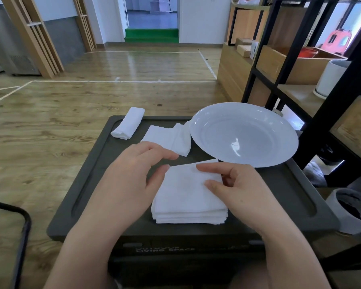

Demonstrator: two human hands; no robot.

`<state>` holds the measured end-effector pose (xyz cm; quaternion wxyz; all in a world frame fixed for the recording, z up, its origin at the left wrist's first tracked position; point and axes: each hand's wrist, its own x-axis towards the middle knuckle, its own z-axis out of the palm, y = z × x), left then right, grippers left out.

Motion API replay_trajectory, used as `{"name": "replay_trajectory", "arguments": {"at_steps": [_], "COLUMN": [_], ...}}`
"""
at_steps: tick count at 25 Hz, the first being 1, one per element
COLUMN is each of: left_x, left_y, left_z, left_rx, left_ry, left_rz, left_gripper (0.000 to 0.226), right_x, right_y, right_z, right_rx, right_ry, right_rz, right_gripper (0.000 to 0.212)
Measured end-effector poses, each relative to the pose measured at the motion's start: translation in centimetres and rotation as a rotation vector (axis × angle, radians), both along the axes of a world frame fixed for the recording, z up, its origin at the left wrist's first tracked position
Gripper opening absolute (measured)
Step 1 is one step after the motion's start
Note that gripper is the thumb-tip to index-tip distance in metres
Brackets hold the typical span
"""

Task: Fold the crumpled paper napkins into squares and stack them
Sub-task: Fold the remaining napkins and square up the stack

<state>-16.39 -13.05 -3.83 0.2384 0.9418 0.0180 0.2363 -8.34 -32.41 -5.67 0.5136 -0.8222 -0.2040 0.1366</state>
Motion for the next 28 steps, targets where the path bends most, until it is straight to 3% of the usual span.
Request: {"name": "replay_trajectory", "arguments": {"at_steps": [9, 16, 19, 22, 25, 28], "left_x": [0.6, 1.2, 2.6, 6.0, 8.5, 9.6], "left_y": [0.8, 1.5, 2.5, 4.4, 5.5, 5.5], "left_z": [-1.9, -2.2, -1.6, -1.7, -3.1, -4.4], "left_rx": [-0.028, -0.161, -0.135, -0.089, 0.082, 0.116], "left_ry": [0.321, 0.423, 0.461, 0.300, 0.379, 0.403], "left_rz": [0.008, -0.002, -0.043, 0.175, 0.267, 0.277], "left_gripper": [0.020, 0.011, 0.002, 0.001, 0.033, 0.032], "right_x": [0.4, 0.6, 0.5, 0.7, 0.9, 1.0], "right_y": [0.1, 0.7, 0.4, -0.1, -0.2, -0.1], "right_z": [-0.8, -1.5, -1.4, -0.9, -0.5, -0.1], "right_rx": [-0.224, -0.386, -0.362, -0.271, -0.116, -0.053], "right_ry": [-0.196, -0.128, -0.113, -0.137, -0.172, -0.194], "right_rz": [-0.071, -0.123, -0.104, -0.125, -0.225, -0.242], "right_gripper": [0.023, 0.026, 0.025, 0.027, 0.023, 0.018]}}
